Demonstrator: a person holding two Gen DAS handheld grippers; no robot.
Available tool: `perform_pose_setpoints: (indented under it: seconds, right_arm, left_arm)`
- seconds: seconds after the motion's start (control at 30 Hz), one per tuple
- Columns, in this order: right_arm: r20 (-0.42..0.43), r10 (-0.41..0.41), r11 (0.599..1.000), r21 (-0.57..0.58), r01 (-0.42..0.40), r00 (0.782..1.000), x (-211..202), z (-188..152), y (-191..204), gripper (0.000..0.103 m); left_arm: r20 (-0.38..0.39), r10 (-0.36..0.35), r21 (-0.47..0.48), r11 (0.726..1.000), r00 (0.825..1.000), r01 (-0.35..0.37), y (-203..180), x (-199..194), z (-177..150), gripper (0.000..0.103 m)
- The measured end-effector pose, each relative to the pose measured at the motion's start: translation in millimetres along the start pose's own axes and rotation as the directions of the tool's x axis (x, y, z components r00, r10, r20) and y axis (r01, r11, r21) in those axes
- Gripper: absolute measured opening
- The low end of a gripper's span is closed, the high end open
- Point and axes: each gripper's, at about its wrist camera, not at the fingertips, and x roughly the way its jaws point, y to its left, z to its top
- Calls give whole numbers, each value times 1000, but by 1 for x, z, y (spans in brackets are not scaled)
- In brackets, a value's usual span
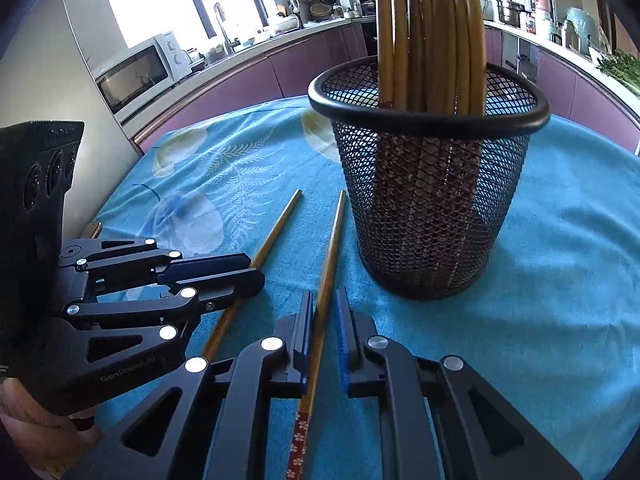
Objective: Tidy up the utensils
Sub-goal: 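Close the left tool on one chopstick while the right tool grasps the other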
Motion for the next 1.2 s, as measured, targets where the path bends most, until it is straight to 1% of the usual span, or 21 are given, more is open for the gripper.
perform_pose_setpoints:
  seconds: [0.1,0.23,0.33,0.53,0.73,0.9,1.07,1.1,1.2]
  right_arm:
    - [6,16,1000,24,-16,1000,-3,-2,-5,6]
    - [35,42,998,50,-44,999,-12,-3,-10,6]
    - [44,62,997,41,-64,997,-19,-4,-7,6]
    - [31,96,995,15,-97,995,-19,-6,2,6]
    - [9,95,995,8,-95,995,-16,-8,3,6]
    - [-4,90,996,-2,-90,996,-13,-10,4,6]
    - [18,93,996,-6,-93,995,-19,-9,5,6]
    - [23,95,995,-8,-95,995,-20,-9,5,6]
    - [38,104,995,-16,-103,994,-25,-8,7,6]
  left_arm:
    - [4,-5,-27,1000,1000,5,2,-2,-2,9]
    - [10,-8,-49,999,1000,9,4,-8,-6,8]
    - [16,-12,-38,999,1000,13,2,-14,-9,8]
    - [25,-26,-17,1000,999,26,-7,-23,-11,8]
    - [24,-36,-21,999,999,37,-7,-26,-12,8]
    - [11,-32,-11,999,999,32,-9,-23,-15,8]
    - [-21,-21,6,1000,1000,21,-9,-16,-16,8]
    - [-28,-17,12,1000,999,17,-10,-14,-17,10]
    - [-28,-11,24,1000,1000,11,-10,-13,-18,10]
